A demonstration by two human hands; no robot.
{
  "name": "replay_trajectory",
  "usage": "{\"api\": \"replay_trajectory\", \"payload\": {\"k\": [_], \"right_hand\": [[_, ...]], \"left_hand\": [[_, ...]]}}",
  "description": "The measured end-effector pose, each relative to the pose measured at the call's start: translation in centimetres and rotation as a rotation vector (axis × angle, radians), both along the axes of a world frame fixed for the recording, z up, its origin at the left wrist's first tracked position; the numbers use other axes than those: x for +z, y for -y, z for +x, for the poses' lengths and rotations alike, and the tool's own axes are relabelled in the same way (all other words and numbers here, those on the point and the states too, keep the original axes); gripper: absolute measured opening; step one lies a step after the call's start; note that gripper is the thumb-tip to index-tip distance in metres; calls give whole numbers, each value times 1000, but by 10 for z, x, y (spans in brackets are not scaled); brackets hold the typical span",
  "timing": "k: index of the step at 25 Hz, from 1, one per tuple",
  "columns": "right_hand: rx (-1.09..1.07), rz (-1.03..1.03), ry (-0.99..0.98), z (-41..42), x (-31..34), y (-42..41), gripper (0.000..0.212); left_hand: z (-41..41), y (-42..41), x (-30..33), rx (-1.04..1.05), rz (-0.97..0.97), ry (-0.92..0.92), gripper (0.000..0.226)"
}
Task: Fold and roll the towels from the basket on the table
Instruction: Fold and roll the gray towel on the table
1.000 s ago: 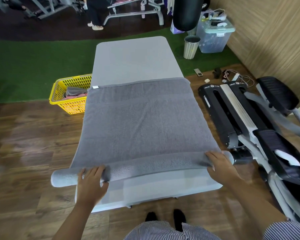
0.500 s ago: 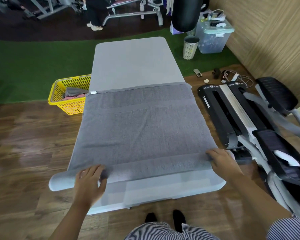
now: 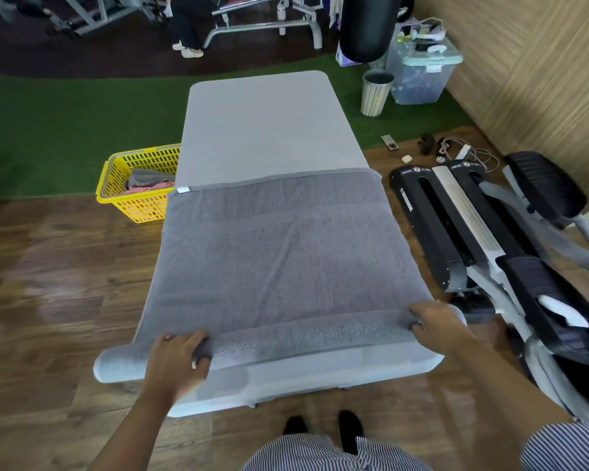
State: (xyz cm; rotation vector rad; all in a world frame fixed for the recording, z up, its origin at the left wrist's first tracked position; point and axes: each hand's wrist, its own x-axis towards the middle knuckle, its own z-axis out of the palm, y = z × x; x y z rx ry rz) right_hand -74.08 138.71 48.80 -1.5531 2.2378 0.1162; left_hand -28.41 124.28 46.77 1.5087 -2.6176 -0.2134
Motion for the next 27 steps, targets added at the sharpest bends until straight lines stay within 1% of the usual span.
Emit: {"api": "replay_trajectory", "payload": {"k": [2, 3, 4, 6, 8, 9, 10, 13, 14, 15, 16, 18, 20, 21, 22, 24, 25, 27], "right_hand": [[-24, -126, 9, -3, -6, 0, 41], [-40, -177, 19, -3, -9, 0, 44], [-49, -185, 38, -2, -10, 1, 45], [-45, -123, 71, 0, -12, -3, 50], [-17, -75, 56, -1, -16, -8, 57], [-14, -73, 49, -1, -15, -9, 56], [-18, -80, 42, -1, -14, -10, 50], [-18, -39, -29, 1, 1, -5, 20], [-3, -3, -54, 3, 7, -3, 15], [6, 18, -66, 3, 10, -2, 15], [3, -2, -62, 3, 11, -2, 18], [-8, -139, -37, 2, 3, -3, 33], [-44, -239, 36, 3, -4, -3, 42], [-70, -229, 71, 4, -3, -4, 44], [-65, -177, 82, 6, -2, -6, 47], [19, -82, 28, 7, -4, -10, 56], [33, -68, 13, 8, -5, -10, 58], [2, -84, 8, 7, -7, -10, 52]], "left_hand": [[4, -1, 1, 13, -32, -17, 43], [6, -2, 0, 36, -43, -29, 44], [8, -4, -2, 58, -44, -32, 45], [8, -8, -6, 78, -22, -7, 50], [5, -11, -8, 86, 1, 7, 54], [3, -12, -7, 95, 7, -2, 52], [2, -14, -6, 99, 13, -12, 48], [5, -15, -1, 48, 7, -3, 35], [6, -13, 2, 35, -4, 5, 31], [7, -11, 4, 31, -19, 1, 29], [7, -8, 6, 34, -33, -7, 29], [4, -6, 6, 55, -73, -15, 37], [1, -9, 0, 72, -86, -23, 43], [-1, -10, -2, 79, -67, -26, 44], [-2, -12, -4, 89, -42, -23, 45], [-6, -15, -6, 110, -9, -6, 49], [-8, -16, -6, 124, -1, 1, 49], [-12, -17, -3, 146, 8, 1, 49]]}}
